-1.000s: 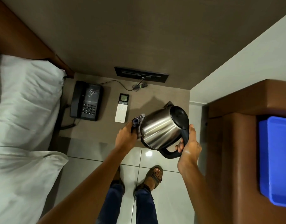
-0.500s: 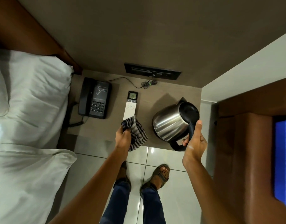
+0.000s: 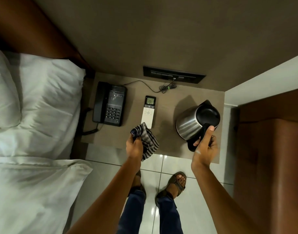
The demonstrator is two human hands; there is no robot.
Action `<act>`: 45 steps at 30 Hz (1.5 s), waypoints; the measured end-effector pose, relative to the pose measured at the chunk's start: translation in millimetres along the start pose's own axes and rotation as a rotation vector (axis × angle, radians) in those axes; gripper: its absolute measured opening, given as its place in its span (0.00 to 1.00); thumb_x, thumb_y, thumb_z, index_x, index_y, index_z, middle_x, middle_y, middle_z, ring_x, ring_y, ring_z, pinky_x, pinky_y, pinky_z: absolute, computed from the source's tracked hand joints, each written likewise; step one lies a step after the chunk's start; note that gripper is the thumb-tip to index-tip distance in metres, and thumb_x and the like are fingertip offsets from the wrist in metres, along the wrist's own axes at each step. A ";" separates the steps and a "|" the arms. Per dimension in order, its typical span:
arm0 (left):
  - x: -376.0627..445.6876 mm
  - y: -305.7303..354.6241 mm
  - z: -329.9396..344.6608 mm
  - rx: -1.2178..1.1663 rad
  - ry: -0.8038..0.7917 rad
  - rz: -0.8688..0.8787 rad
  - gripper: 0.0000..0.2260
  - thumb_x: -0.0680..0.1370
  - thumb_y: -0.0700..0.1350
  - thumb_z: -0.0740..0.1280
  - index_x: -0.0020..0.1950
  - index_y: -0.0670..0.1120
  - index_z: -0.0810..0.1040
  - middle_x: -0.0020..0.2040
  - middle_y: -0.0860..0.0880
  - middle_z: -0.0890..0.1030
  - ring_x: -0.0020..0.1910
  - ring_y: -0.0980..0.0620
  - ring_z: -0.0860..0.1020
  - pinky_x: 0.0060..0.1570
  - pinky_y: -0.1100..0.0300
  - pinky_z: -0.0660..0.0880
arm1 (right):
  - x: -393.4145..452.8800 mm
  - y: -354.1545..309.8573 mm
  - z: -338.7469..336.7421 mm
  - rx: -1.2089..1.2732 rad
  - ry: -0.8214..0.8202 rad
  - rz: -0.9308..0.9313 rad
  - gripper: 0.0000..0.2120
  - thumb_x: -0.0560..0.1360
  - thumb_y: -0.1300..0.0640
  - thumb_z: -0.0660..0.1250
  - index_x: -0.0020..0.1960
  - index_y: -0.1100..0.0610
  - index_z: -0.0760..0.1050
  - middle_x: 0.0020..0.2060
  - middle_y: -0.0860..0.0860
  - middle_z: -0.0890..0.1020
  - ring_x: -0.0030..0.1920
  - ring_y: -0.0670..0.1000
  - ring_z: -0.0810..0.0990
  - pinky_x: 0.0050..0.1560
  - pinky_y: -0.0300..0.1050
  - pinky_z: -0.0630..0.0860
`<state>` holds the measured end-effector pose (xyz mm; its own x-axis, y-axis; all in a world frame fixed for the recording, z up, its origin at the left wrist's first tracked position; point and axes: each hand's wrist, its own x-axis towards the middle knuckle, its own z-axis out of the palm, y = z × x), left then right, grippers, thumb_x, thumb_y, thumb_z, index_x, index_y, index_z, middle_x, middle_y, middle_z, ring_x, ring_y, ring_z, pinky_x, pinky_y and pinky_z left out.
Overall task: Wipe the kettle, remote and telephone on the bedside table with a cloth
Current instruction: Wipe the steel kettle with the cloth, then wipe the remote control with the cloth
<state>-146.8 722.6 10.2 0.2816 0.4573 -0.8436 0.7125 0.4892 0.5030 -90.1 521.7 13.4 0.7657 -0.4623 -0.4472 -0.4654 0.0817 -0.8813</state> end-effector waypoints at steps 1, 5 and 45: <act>1.6 3.0 -1.2 -0.005 -0.002 0.007 0.18 0.84 0.41 0.58 0.74 0.49 0.73 0.66 0.47 0.80 0.65 0.44 0.78 0.65 0.47 0.76 | -0.1 2.9 1.9 0.001 0.006 0.003 0.26 0.81 0.33 0.65 0.46 0.57 0.74 0.28 0.50 0.74 0.30 0.48 0.72 0.37 0.40 0.74; 12.1 15.7 -8.6 -0.031 -0.035 0.003 0.19 0.84 0.40 0.57 0.75 0.48 0.72 0.66 0.47 0.79 0.64 0.44 0.78 0.65 0.48 0.76 | -3.9 12.8 12.7 -0.053 0.056 0.040 0.23 0.81 0.32 0.64 0.41 0.50 0.74 0.28 0.43 0.77 0.33 0.43 0.75 0.39 0.33 0.75; 51.4 71.5 -32.8 0.116 0.037 0.327 0.13 0.84 0.43 0.60 0.54 0.61 0.79 0.55 0.52 0.84 0.57 0.51 0.82 0.57 0.52 0.81 | -0.5 92.3 208.3 -0.963 -0.256 -0.045 0.42 0.68 0.36 0.79 0.71 0.57 0.66 0.68 0.55 0.74 0.68 0.60 0.74 0.57 0.59 0.80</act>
<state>-102.4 805.5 9.0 0.4854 0.6036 -0.6325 0.6573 0.2251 0.7192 -41.0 713.3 -99.4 0.8116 -0.2336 -0.5355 -0.5082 -0.7345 -0.4498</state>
